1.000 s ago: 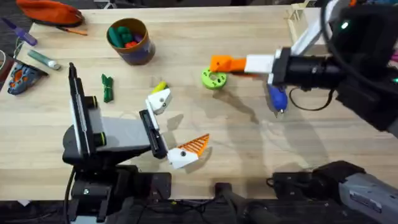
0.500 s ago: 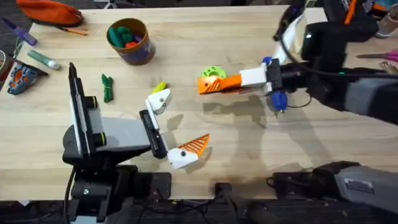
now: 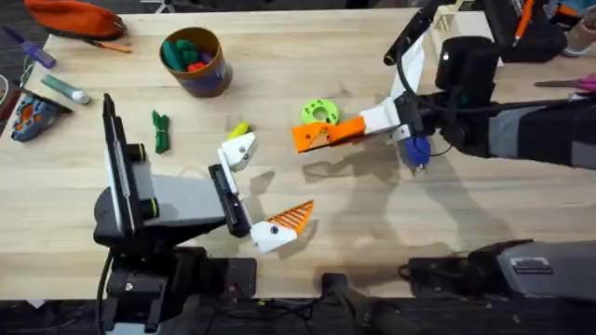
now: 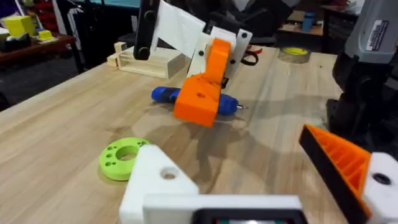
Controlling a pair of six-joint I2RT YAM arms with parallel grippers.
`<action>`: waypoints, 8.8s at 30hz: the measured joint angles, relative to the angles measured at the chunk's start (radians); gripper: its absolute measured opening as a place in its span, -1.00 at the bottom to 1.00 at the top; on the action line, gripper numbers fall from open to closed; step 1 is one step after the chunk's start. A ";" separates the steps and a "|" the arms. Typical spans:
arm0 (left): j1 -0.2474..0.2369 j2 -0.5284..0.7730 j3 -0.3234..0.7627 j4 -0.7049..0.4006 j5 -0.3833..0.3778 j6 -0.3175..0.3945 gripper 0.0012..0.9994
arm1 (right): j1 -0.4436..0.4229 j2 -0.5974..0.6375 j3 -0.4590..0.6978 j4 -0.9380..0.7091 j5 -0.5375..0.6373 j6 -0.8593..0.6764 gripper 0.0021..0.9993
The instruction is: Pick up the gripper from the table and insert it into the empty holder that is missing its gripper. Then pick up a screw, insert it into the mounting hole, and use the screwdriver to tighten it. Finally, clean up the table by picking up the vegetable and placing it into the bucket.
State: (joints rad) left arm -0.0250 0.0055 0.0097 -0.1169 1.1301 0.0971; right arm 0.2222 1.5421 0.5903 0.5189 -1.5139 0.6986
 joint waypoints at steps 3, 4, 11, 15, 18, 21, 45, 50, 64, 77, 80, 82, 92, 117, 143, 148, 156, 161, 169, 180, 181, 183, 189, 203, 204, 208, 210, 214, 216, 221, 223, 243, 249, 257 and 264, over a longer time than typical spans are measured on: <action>0.000 0.000 0.000 0.000 0.000 0.000 0.97 | 0.000 0.000 0.000 0.013 -0.006 0.068 -0.98; 0.000 0.000 0.000 0.000 0.000 0.000 0.97 | 0.000 0.000 0.000 0.013 -0.007 0.087 -0.98; 0.000 0.000 0.000 0.000 0.000 0.000 0.97 | 0.000 0.000 0.001 0.020 -0.009 0.180 -0.98; 0.000 0.000 0.000 0.000 0.000 0.000 0.97 | 0.000 0.000 0.001 0.024 -0.009 0.192 -0.98; 0.000 0.000 0.000 0.000 0.000 0.000 0.97 | 0.000 0.000 0.001 0.034 -0.009 0.195 -0.98; 0.000 0.000 0.000 0.000 0.000 0.000 0.97 | 0.000 0.000 0.001 0.081 -0.009 0.213 -0.98; 0.000 0.000 0.000 0.000 0.000 0.000 0.97 | 0.054 0.185 -0.054 0.663 0.025 0.622 -0.98; 0.000 0.000 0.000 0.000 0.000 0.000 0.98 | 0.074 0.195 -0.027 0.662 -0.002 0.656 -0.98; 0.000 0.000 0.000 0.000 0.000 0.000 0.97 | 0.151 0.239 0.006 0.663 0.002 0.607 -0.98; 0.000 0.000 0.000 0.000 0.000 0.000 0.98 | 0.186 0.240 0.032 0.665 0.005 0.571 -0.98; 0.000 0.000 0.000 0.000 0.000 0.000 0.98 | 0.187 0.240 0.032 0.665 0.005 0.565 -0.98; 0.000 0.000 0.000 0.000 0.000 0.000 0.98 | 0.187 0.240 0.032 0.665 0.005 0.565 -0.98; 0.000 0.000 0.000 0.000 0.000 0.000 0.98 | 0.195 0.240 0.033 0.664 0.005 0.581 -0.98; 0.000 0.000 0.000 0.000 0.000 0.000 0.97 | 0.227 0.240 0.067 0.621 0.052 0.588 -0.98; 0.000 0.000 0.000 0.000 -0.007 0.000 0.97 | 0.263 0.240 0.067 0.621 0.122 0.579 -0.98; 0.001 0.000 0.000 0.001 -0.011 0.000 0.98 | 0.273 0.240 0.067 0.622 0.142 0.576 -0.98; 0.001 0.000 0.000 0.001 -0.011 0.000 0.97 | 0.280 0.240 0.068 0.622 0.166 0.581 -0.99; 0.001 0.000 0.000 0.000 -0.007 -0.001 0.97 | 0.290 0.240 0.069 0.624 0.182 0.611 -0.99; 0.001 0.000 0.000 0.000 -0.004 -0.001 0.97 | 0.302 0.240 0.084 0.622 0.196 0.630 -0.99; 0.001 0.000 0.000 0.000 -0.004 -0.001 0.97 | 0.312 0.241 0.084 0.621 0.212 0.633 -0.99; 0.001 0.000 0.000 0.000 -0.004 -0.001 0.98 | 0.314 0.241 0.084 0.621 0.214 0.633 -0.99; 0.001 0.000 0.000 0.000 -0.005 -0.001 0.97 | 0.314 0.241 0.084 0.621 0.216 0.633 -0.99; 0.001 0.000 0.000 0.001 -0.008 -0.001 0.98 | 0.317 0.240 0.084 0.621 0.226 0.633 -0.99; 0.001 0.000 0.000 0.001 -0.009 -0.001 0.97 | 0.337 0.240 0.084 0.621 0.257 0.633 -0.99; 0.001 0.000 0.000 0.001 -0.009 -0.001 0.97 | 0.338 0.240 0.084 0.620 0.259 0.633 -0.99; 0.001 0.000 0.000 0.001 -0.011 -0.001 0.98 | 0.338 0.240 0.084 0.620 0.261 0.633 -0.99; 0.001 0.000 0.000 0.001 -0.012 -0.001 0.97 | 0.338 0.240 0.084 0.621 0.262 0.633 -0.99; 0.001 0.000 0.000 0.001 -0.012 -0.002 0.97 | 0.338 0.240 0.084 0.621 0.263 0.633 -0.99; 0.001 0.000 0.000 0.001 -0.013 -0.002 0.98 | 0.338 0.240 0.084 0.620 0.264 0.633 -0.99; 0.001 0.000 0.000 0.001 -0.015 -0.001 0.97 | 0.341 0.241 0.084 0.620 0.269 0.633 -0.99; 0.001 0.000 0.000 0.002 -0.018 -0.002 0.98 | 0.343 0.241 0.084 0.621 0.272 0.633 -0.99; 0.001 0.000 0.000 0.003 -0.026 -0.003 0.98 | 0.345 0.240 0.084 0.621 0.288 0.633 -0.99; 0.002 0.000 0.000 0.003 -0.028 -0.003 0.97 | 0.347 0.240 0.084 0.621 0.294 0.633 -0.99; 0.006 0.000 0.000 0.004 -0.038 -0.008 0.98 | 0.352 0.270 0.084 0.692 0.306 0.651 -0.99; 0.006 0.000 0.000 0.005 -0.046 -0.008 0.98 | 0.354 0.281 0.084 0.723 0.313 0.673 -0.99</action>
State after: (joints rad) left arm -0.0189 0.0053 0.0097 -0.1120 1.0845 0.0895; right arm 0.5762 1.8229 0.6743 1.2423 -1.2007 1.3714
